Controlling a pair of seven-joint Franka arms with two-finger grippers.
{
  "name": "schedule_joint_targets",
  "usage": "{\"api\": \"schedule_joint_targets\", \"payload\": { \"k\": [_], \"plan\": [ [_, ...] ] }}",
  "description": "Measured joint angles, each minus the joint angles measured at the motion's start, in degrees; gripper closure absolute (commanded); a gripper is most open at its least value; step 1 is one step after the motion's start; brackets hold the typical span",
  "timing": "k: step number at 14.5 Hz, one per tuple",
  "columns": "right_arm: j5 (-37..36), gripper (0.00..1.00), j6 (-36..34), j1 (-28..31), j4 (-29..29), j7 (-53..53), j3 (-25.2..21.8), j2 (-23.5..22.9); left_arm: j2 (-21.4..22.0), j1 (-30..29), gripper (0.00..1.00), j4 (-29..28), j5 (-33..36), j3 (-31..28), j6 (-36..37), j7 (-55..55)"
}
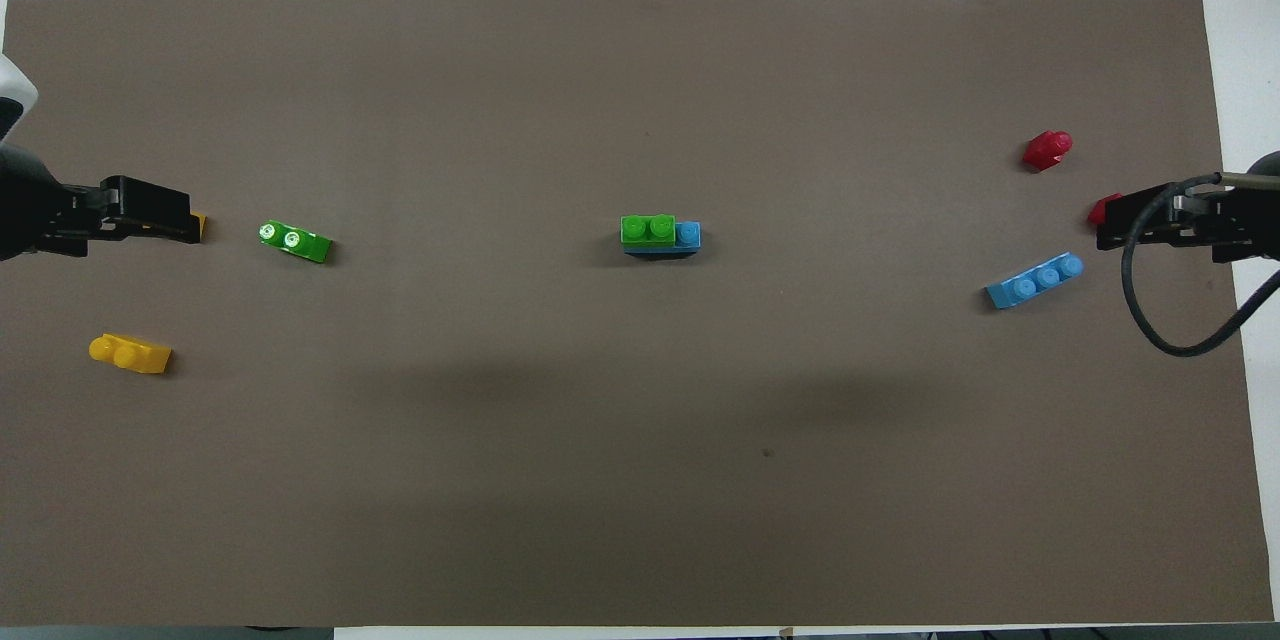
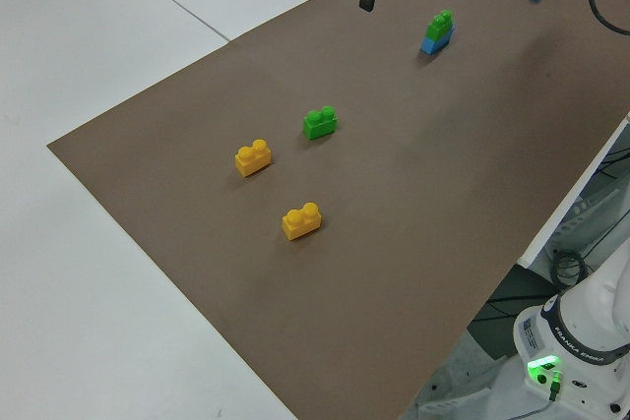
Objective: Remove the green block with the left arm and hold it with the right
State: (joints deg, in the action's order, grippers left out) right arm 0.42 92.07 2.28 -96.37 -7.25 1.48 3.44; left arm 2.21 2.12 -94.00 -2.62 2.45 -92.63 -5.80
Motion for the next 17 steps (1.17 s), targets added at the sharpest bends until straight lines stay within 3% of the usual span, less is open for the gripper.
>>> {"api": "schedule_joint_targets", "payload": {
  "k": [14, 17],
  "plan": [
    [0.0, 0.00, 1.5, 0.4, 0.0, 0.9, 0.4, 0.0, 0.6, -0.1, 0.00, -0.3, 0.0, -0.2, 2.1, -0.2],
    [0.0, 0.02, 2.9, 0.3, 0.0, -0.9, 0.4, 0.0, 0.9, 0.1, 0.00, -0.5, -0.4, 0.2, 2.3, -10.4]
  ]
}}
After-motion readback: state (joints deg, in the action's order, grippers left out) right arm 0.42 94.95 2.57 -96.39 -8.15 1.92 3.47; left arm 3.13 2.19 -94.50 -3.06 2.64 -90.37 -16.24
